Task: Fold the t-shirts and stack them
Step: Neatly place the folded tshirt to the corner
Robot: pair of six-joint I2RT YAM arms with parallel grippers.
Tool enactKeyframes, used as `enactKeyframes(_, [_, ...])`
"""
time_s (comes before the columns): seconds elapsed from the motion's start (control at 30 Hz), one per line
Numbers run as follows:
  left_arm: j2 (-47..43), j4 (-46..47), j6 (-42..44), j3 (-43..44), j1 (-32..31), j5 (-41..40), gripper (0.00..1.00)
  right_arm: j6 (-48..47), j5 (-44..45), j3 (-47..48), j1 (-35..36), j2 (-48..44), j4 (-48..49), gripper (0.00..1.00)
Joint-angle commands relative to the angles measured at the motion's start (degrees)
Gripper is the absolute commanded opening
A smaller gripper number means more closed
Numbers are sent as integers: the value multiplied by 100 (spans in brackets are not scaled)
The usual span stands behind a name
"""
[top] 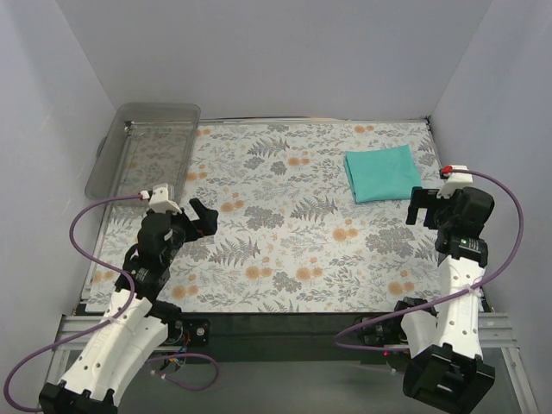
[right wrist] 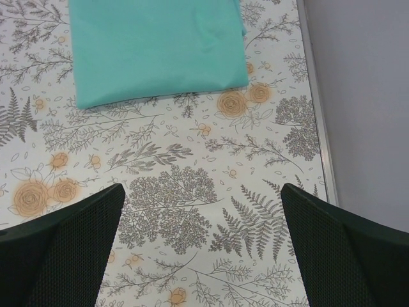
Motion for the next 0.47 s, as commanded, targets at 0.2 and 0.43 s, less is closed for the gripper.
enactKeyframes(0.2, [-69, -54, 128, 131, 31, 143, 98, 259, 420, -194, -11, -238, 346, 98])
enactKeyframes(0.43, [-113, -45, 145, 96, 22, 187, 98, 277, 657, -300, -11, -229, 592, 98])
